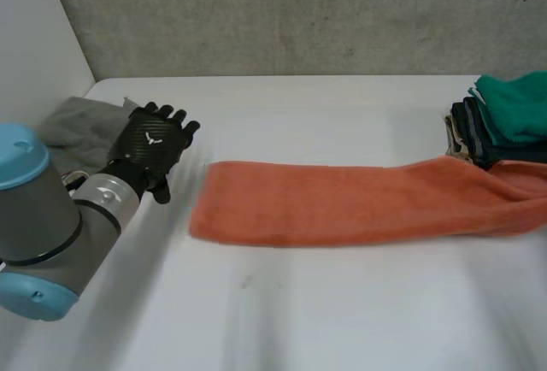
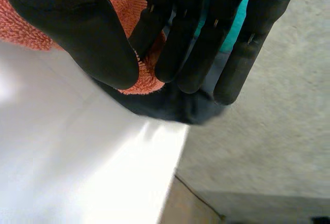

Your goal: Fold the laundry.

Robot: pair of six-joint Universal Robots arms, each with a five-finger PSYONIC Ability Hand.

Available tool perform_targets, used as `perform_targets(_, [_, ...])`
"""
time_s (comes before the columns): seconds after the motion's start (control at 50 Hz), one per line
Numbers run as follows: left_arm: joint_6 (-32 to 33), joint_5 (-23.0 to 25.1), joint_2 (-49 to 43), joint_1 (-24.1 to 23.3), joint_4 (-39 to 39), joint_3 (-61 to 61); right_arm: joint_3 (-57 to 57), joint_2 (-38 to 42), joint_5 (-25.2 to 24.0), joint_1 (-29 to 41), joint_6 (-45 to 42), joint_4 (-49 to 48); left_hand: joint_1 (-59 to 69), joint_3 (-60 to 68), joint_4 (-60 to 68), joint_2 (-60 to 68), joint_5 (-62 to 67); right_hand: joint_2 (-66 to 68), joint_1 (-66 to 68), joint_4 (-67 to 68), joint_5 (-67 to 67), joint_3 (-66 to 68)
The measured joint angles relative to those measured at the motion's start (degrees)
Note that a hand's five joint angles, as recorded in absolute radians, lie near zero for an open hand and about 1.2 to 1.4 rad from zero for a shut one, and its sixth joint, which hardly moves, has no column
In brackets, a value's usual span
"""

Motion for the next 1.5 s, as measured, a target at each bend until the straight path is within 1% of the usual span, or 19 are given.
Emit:
perform_targets(0.08, [0.0,0.0,1.7,0.7,0.0,-1.1,-2.8,-1.1,1.9,2.1,-2.2,1.7,0.0,0.0,0.0,0.0,0.0,0.0,0.0,0.0,0.5,0.2])
perform_targets(0.14, [-0.1,0.0,3.0,1.5,0.0,-1.7,-5.1,-2.1,2.9,7.7,-2.3,2.0,0.0,0.0,0.0,0.0,0.0,0.0,0.0,0.0,1.3,0.2])
perform_targets(0.24, [-1.3,0.0,5.2,2.0,0.0,-2.5,-8.8,-2.6,2.9,22.9,-0.8,-1.3,0.0,0.0,0.0,0.0,0.0,0.0,0.0,0.1,1.4,0.3])
perform_targets(0.26, [-1.3,0.0,5.2,2.0,0.0,-2.5,-8.8,-2.6,2.9,22.9,-0.8,-1.3,0.0,0.0,0.0,0.0,0.0,0.0,0.0,0.1,1.4,0.3])
perform_targets(0.3, [-2.6,0.0,6.5,2.1,0.0,-2.9,-10.6,-1.4,2.1,31.8,-0.2,-5.1,0.0,0.0,0.0,0.0,0.0,0.0,0.0,0.1,1.4,0.3])
perform_targets(0.46, [-4.7,0.1,8.4,2.5,0.0,-4.7,-18.1,11.6,-6.1,55.1,0.2,-17.1,0.0,0.0,0.0,0.0,0.0,0.0,0.0,0.1,1.7,0.3])
perform_targets(0.62, [-4.7,0.1,8.5,2.8,0.0,-5.8,-24.4,26.2,-11.2,64.6,-0.2,-18.4,0.0,0.0,0.0,0.0,0.0,0.0,0.0,0.1,1.8,0.3])
perform_targets(0.68, [-4.7,0.1,8.4,2.9,0.0,-5.8,-24.6,27.5,-11.3,65.1,-0.2,-18.2,0.0,0.0,0.0,0.0,0.0,-1.8,-1.5,-1.1,0.7,-1.5])
perform_targets(0.72, [-4.7,0.2,8.3,2.9,0.1,-5.5,-24.0,27.8,-10.1,65.6,0.3,-17.7,0.0,0.0,0.0,0.0,0.0,-37.4,-36.1,-36.4,-35.5,-36.1])
perform_targets(0.74, [-4.7,0.2,8.3,2.9,0.1,-5.3,-23.5,27.2,-9.6,65.6,0.6,-17.6,0.0,0.0,0.0,0.0,0.0,-45.0,-42.9,-44.1,-43.1,-43.6])
perform_targets(0.78, [-4.7,0.2,8.1,2.8,0.2,-4.6,-21.7,24.6,-7.8,65.1,2.3,-17.5,0.0,0.0,0.0,0.0,0.0,-53.9,-50.2,-53.7,-51.4,-53.1])
perform_targets(0.86, [-4.7,0.1,7.7,2.3,0.3,-3.0,-17.2,18.7,-4.4,62.6,8.4,-17.3,0.0,0.0,0.0,0.0,0.0,-55.6,-50.6,-56.7,-52.9,-56.1])
perform_targets(1.0, [-4.7,-0.2,4.1,-2.0,0.6,1.3,-5.8,6.7,0.7,52.8,26.3,-12.3,0.0,0.0,0.0,0.0,0.0,-55.6,-50.6,-56.7,-52.9,-56.1])
perform_targets(1.08, [-4.7,-0.4,2.0,-4.7,0.6,2.9,-1.5,5.1,2.3,47.7,28.3,-7.7,0.0,0.0,0.0,0.0,0.0,-55.6,-50.6,-56.7,-52.9,-56.1])
perform_targets(1.16, [-4.7,-0.5,0.9,-6.1,0.6,3.6,1.5,5.7,3.9,43.2,25.8,-5.6,0.0,0.0,0.0,0.0,0.0,-46.1,-41.5,-47.3,-44.0,-46.5])
perform_targets(1.2, [-4.7,-0.5,0.4,-6.8,0.6,3.9,3.2,6.7,5.1,40.3,22.5,-5.2,0.0,0.0,0.0,0.0,0.0,-22.4,-18.7,-25.6,-22.3,-24.7])
perform_targets(1.26, [-4.6,-0.6,0.2,-7.1,0.6,4.0,4.7,7.4,6.6,37.7,18.1,-6.1,0.0,0.0,0.0,0.0,0.0,-3.0,-6.8,-4.8,-3.3,-3.6])
perform_targets(1.42, [-4.5,-0.7,0.8,-7.2,0.5,3.8,8.1,2.8,10.9,35.4,7.5,-17.0,0.0,0.0,0.0,0.0,0.0,-0.2,-2.0,-0.1,1.0,0.1])
perform_targets(1.5, [-4.5,-0.8,1.5,-7.2,0.4,3.7,6.5,-0.4,10.0,39.3,2.2,-20.6,0.0,0.0,0.0,0.0,0.0,-0.2,-2.0,0.0,1.5,0.1])
